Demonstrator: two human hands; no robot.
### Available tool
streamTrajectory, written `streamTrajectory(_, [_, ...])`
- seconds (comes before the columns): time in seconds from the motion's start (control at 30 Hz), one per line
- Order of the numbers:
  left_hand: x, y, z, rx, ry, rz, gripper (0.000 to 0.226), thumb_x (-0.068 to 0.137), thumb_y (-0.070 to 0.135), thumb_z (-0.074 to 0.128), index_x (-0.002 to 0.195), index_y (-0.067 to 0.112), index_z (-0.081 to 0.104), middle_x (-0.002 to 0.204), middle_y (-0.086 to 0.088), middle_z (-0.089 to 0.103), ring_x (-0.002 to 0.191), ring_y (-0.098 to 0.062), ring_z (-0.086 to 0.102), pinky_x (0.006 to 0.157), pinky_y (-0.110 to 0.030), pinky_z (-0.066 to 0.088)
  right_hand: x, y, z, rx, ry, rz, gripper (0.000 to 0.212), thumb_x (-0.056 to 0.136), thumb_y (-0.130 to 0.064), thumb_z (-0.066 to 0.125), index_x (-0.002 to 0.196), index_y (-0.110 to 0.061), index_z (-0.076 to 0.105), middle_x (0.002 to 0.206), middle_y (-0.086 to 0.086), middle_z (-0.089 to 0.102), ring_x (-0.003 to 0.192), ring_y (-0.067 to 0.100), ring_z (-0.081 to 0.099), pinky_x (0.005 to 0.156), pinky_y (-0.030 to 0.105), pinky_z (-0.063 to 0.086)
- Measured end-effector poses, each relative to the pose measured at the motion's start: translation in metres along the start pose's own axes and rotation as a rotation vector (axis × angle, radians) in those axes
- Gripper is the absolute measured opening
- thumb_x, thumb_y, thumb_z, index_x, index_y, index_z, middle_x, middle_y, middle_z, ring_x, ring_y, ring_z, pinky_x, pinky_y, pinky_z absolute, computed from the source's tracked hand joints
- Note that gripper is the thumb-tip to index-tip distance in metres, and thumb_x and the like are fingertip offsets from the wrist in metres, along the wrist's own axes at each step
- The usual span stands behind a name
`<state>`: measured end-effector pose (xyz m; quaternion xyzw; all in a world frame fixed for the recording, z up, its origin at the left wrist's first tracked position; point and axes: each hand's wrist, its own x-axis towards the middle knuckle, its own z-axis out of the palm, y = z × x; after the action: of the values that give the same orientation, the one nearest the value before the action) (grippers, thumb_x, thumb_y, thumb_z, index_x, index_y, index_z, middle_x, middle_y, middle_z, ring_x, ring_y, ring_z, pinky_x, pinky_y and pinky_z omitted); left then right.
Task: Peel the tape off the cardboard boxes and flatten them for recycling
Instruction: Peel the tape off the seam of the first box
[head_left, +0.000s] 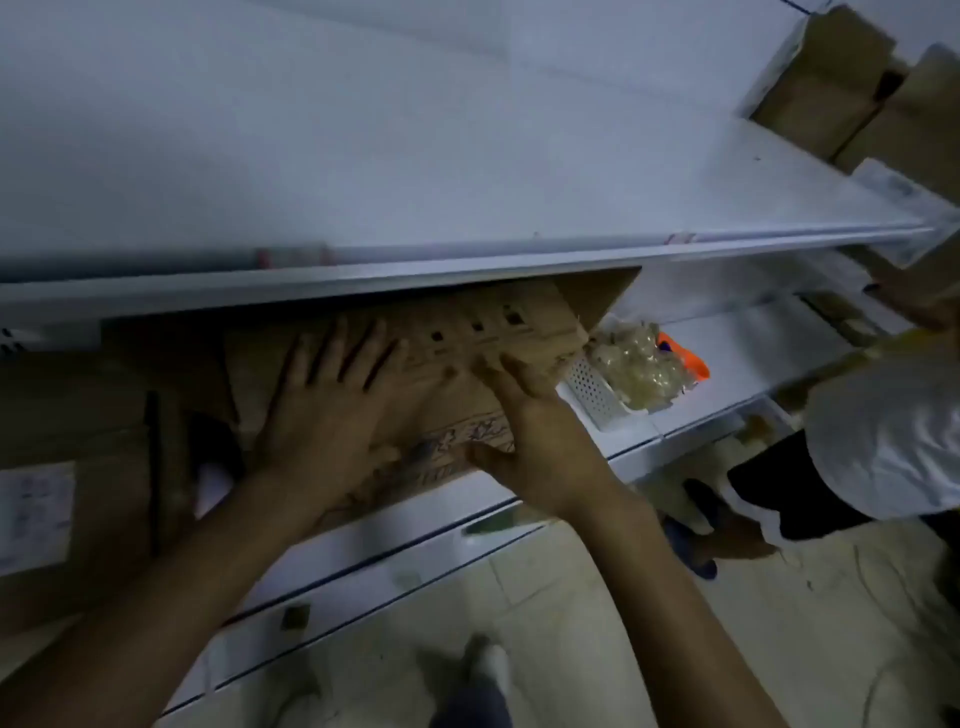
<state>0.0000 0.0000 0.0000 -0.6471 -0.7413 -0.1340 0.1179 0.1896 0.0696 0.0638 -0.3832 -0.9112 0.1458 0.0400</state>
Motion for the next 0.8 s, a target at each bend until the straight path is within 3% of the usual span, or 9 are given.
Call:
streamTrajectory(0.1, [0.002, 0.003, 0.012, 0.004, 0.007, -0.053, 0.102, 0.050, 0.038, 0.090, 0.139, 0.010, 0.048, 0.142, -0.015, 0.047, 0.122, -0.043, 0.050, 0.101, -0.047, 0.037, 0.059, 0.037, -0.017, -0.259, -0.005, -0.154, 0.102, 0.072, -0.052, 0.074, 0.151, -0.025, 0.016, 0.153, 0.009, 0.021, 0.140, 0.031, 0.020, 0.114, 0.044, 0.020])
streamTrajectory(0.17, [-0.001, 0.007, 0.016, 0.070, 0.066, -0.108, 0.100, 0.050, 0.035, 0.091, 0.137, 0.010, 0.050, 0.140, -0.014, 0.050, 0.117, -0.040, 0.056, 0.090, -0.044, 0.048, 0.092, 0.056, -0.022, -0.390, -0.105, -0.210, 0.115, 0.066, -0.064, 0.072, 0.152, -0.026, 0.006, 0.156, 0.008, 0.015, 0.143, 0.031, 0.011, 0.117, 0.046, 0.007])
streamTrajectory(0.23, [0.003, 0.013, 0.012, 0.104, -0.005, -0.208, 0.103, 0.054, 0.040, 0.089, 0.143, 0.015, 0.042, 0.142, -0.012, 0.048, 0.115, -0.034, 0.059, 0.076, -0.038, 0.054, 0.109, 0.076, -0.008, -0.398, -0.199, -0.270, 0.117, 0.066, -0.065, 0.072, 0.153, -0.026, 0.003, 0.158, 0.006, 0.013, 0.144, 0.029, 0.010, 0.116, 0.042, 0.011])
streamTrajectory(0.33, [0.010, 0.017, 0.010, 0.143, -0.212, -0.418, 0.090, 0.077, 0.057, 0.066, 0.150, 0.028, 0.023, 0.144, -0.005, 0.046, 0.115, -0.027, 0.058, 0.078, -0.029, 0.049, 0.122, 0.101, 0.012, -0.395, -0.120, -0.383, 0.099, 0.072, -0.068, 0.064, 0.150, -0.027, 0.020, 0.146, 0.006, 0.039, 0.127, 0.030, 0.043, 0.096, 0.035, 0.041])
streamTrajectory(0.4, [0.014, 0.022, 0.006, 0.131, -0.230, -0.466, 0.073, 0.080, 0.058, 0.056, 0.144, 0.036, 0.031, 0.131, -0.002, 0.056, 0.108, -0.027, 0.059, 0.080, -0.031, 0.050, 0.127, 0.108, 0.017, -0.388, -0.054, -0.480, 0.089, 0.074, -0.073, 0.057, 0.145, -0.028, 0.032, 0.132, 0.006, 0.054, 0.109, 0.029, 0.057, 0.082, 0.034, 0.047])
streamTrajectory(0.5, [0.017, 0.041, -0.003, 0.191, -0.272, -0.574, 0.056, 0.087, 0.051, 0.056, 0.139, 0.040, 0.038, 0.115, -0.003, 0.062, 0.102, -0.025, 0.060, 0.070, -0.027, 0.039, 0.127, 0.111, 0.013, -0.429, -0.049, -0.586, 0.071, 0.078, -0.074, 0.051, 0.133, -0.029, 0.046, 0.107, 0.004, 0.067, 0.092, 0.024, 0.063, 0.072, 0.031, 0.045])
streamTrajectory(0.57, [0.019, 0.053, -0.005, 0.219, -0.344, -0.618, 0.052, 0.089, 0.046, 0.056, 0.138, 0.037, 0.040, 0.115, -0.003, 0.062, 0.103, -0.025, 0.060, 0.073, -0.030, 0.044, 0.125, 0.109, 0.008, -0.456, -0.090, -0.671, 0.060, 0.082, -0.072, 0.048, 0.122, -0.028, 0.053, 0.100, 0.003, 0.067, 0.088, 0.022, 0.062, 0.068, 0.030, 0.042])
streamTrajectory(0.67, [0.013, 0.068, -0.015, 0.244, -0.421, -0.617, 0.044, 0.093, 0.040, 0.052, 0.135, 0.031, 0.044, 0.114, -0.003, 0.063, 0.102, -0.023, 0.062, 0.084, -0.036, 0.051, 0.113, 0.110, 0.001, -0.514, -0.110, -0.799, 0.051, 0.088, -0.067, 0.044, 0.113, -0.024, 0.056, 0.100, 0.003, 0.066, 0.088, 0.022, 0.061, 0.065, 0.030, 0.036])
streamTrajectory(0.8, [-0.008, 0.098, -0.027, 0.420, -0.490, -0.431, 0.041, 0.097, 0.043, 0.043, 0.135, 0.030, 0.041, 0.113, 0.001, 0.064, 0.097, -0.018, 0.063, 0.077, -0.031, 0.050, 0.070, 0.120, 0.002, -0.560, -0.091, -0.846, 0.049, 0.093, -0.060, 0.040, 0.116, -0.020, 0.054, 0.107, 0.004, 0.065, 0.093, 0.024, 0.061, 0.066, 0.030, 0.033])
